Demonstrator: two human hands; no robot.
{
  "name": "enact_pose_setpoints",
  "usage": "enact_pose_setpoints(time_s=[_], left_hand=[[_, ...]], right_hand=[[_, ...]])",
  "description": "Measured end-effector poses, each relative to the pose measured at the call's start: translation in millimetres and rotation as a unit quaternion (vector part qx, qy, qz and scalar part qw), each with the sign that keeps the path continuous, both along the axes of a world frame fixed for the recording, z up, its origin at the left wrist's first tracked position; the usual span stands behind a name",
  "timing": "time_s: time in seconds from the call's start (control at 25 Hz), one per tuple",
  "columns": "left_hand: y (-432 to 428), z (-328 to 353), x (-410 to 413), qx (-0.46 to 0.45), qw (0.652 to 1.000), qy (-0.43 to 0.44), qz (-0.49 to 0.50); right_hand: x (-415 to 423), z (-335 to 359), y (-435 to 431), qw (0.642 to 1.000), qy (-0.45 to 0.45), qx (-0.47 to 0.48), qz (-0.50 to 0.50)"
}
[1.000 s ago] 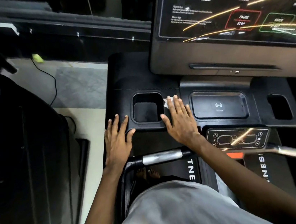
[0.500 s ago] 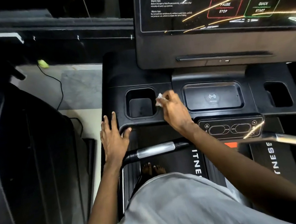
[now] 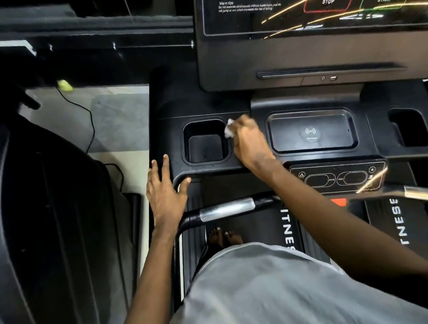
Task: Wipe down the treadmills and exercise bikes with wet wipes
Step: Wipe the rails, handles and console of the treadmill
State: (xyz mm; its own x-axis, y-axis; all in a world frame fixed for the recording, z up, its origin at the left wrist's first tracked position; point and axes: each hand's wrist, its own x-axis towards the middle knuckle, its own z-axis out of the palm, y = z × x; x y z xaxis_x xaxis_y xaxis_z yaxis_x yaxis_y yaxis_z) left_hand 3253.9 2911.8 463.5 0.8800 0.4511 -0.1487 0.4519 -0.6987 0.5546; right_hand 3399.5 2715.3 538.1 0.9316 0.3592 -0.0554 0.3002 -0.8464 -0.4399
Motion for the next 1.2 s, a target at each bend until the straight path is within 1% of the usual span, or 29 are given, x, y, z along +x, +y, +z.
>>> enact_pose_setpoints(time_s=[0.04,0.08,0.16,0.2,0.28,0.32,0.36,0.44,0.48,0.52,0.6,0.72,0.8,0.88,0.96,1.04,1.12,1.2], left_hand=[[0,-1,0,-0.002,1.000,-0.007,-0.001],[1,-2,1,-0.004,1.000,-0.014,0.001],[2,-3,1,-0.009,1.000,-0.019,0.010],[2,-4,0,-0.009,1.000,-0.020,0.013],[2,-4,-1,-0.018,0.999,-0.023,0.015],[2,-4,-2,-0.026,0.999,-0.026,0.014],[4,-4,-3,-0.033,0.999,-0.032,0.011],[7,-5,-4,-0.041,0.998,-0.043,0.010],[7,-6,-5,-0.043,0.998,-0.046,0.011],[7,-6,-5,-0.049,0.997,-0.050,0.011],[8,-5,-4,-0.062,0.996,-0.060,0.015],[9,-6,-7,-0.081,0.995,-0.056,0.029],[11,-7,-10,-0.087,0.994,-0.054,0.042],[11,-8,-10,-0.087,0.994,-0.050,0.045],[9,-8,-10,-0.078,0.995,-0.043,0.042],[9,-9,-9,-0.069,0.996,-0.039,0.041],[8,-9,-9,-0.067,0.996,-0.038,0.034],[9,-8,-9,-0.070,0.996,-0.034,0.035]], right_hand=[[-9,0,-3,0.999,-0.006,-0.012,0.031],[-16,-1,-7,0.999,-0.010,-0.016,0.037],[-28,-3,-15,1.000,-0.018,-0.015,0.016],[-38,-2,-14,0.999,-0.015,-0.014,0.027],[-61,-1,-8,0.996,0.002,-0.006,0.092],[-67,-2,-7,0.994,0.009,0.000,0.107],[-66,-2,-8,0.995,0.015,0.007,0.094],[-56,-5,-14,0.999,0.021,0.031,0.014],[-54,-7,-17,0.999,0.026,0.034,-0.008],[-56,-8,-16,0.999,0.030,0.029,-0.004],[-65,-8,4,0.997,0.038,0.022,0.060],[-70,-16,49,0.987,0.049,0.044,0.148],[-65,-20,53,0.981,0.034,0.035,0.190],[-62,-22,28,0.981,0.000,0.039,0.187],[-60,-22,-1,0.989,-0.023,0.049,0.140],[-61,-20,4,0.991,0.008,0.032,0.129],[-66,-19,32,0.986,0.045,-0.013,0.159],[-66,-16,43,0.978,0.028,-0.082,0.191]])
